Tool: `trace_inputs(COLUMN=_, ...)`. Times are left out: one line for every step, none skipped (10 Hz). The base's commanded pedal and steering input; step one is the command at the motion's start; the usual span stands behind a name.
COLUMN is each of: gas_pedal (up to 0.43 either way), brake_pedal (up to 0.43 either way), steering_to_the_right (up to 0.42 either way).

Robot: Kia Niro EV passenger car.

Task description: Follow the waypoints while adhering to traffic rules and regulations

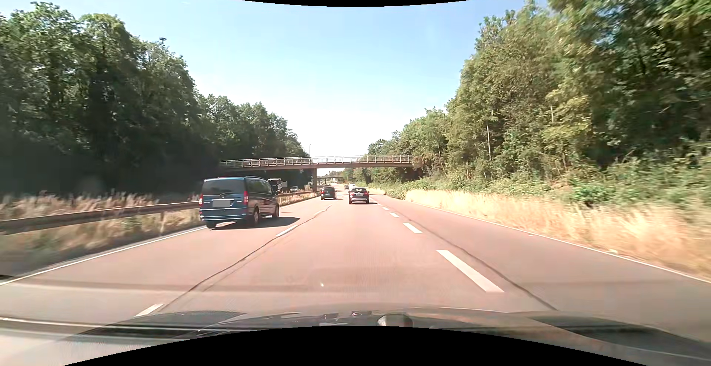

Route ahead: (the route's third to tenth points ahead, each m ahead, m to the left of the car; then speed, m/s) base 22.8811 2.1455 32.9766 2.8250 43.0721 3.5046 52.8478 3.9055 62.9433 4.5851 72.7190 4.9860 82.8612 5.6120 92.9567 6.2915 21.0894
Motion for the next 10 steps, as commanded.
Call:
trace_inputs(gas_pedal=0.118, brake_pedal=0.0, steering_to_the_right=-0.004)
trace_inputs(gas_pedal=0.118, brake_pedal=0.0, steering_to_the_right=-0.004)
trace_inputs(gas_pedal=0.118, brake_pedal=0.0, steering_to_the_right=-0.004)
trace_inputs(gas_pedal=0.118, brake_pedal=0.0, steering_to_the_right=-0.004)
trace_inputs(gas_pedal=0.118, brake_pedal=0.0, steering_to_the_right=-0.004)
trace_inputs(gas_pedal=0.118, brake_pedal=0.0, steering_to_the_right=-0.004)
trace_inputs(gas_pedal=0.118, brake_pedal=0.0, steering_to_the_right=-0.004)
trace_inputs(gas_pedal=0.118, brake_pedal=0.0, steering_to_the_right=-0.004)
trace_inputs(gas_pedal=0.118, brake_pedal=0.0, steering_to_the_right=-0.004)
trace_inputs(gas_pedal=0.118, brake_pedal=0.0, steering_to_the_right=-0.004)
